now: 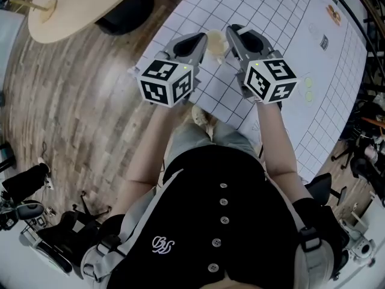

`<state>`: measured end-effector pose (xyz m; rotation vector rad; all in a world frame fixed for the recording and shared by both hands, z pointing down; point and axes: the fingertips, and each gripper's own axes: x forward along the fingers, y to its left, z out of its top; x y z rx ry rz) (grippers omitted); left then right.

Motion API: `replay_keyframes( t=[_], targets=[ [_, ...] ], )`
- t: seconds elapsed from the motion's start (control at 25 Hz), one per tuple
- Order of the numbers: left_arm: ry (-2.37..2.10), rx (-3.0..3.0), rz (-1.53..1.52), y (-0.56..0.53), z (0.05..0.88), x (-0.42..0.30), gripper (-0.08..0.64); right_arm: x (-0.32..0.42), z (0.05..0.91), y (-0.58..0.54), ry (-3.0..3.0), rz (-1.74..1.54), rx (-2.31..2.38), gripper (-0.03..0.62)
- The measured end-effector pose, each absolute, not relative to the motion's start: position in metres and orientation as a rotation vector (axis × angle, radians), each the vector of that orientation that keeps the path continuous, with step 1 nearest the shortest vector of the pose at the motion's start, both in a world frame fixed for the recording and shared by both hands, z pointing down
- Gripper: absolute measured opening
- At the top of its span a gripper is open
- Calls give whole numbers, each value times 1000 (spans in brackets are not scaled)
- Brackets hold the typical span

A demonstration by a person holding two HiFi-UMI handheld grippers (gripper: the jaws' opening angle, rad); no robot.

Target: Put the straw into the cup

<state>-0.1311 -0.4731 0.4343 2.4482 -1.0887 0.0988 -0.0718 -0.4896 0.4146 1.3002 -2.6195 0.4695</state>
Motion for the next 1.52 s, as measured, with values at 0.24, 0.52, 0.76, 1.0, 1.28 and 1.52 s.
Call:
replay_keyframes(
  t=[0.24,0.52,0.76,1.0,1.28,1.52],
  targets=[
    [-1054,2426,56,-479,447,-135,-3,-76,439,-495,-2572,495,1289,52],
    [-1032,2384,93,-478,466,-133,-3,-75,461,-497,-2516,509,1275,52],
    [-1003,2373,147,-473,479,-128,-3,-77,489,-495,-2450,532,1229,54],
    [-991,2365,159,-470,482,-124,-3,-78,498,-491,-2427,546,1195,55],
    [-987,2364,162,-470,483,-120,-3,-80,502,-489,-2414,540,1173,55],
    [-971,2363,185,-468,486,-116,-3,-82,512,-485,-2396,562,1138,55]
  ],
)
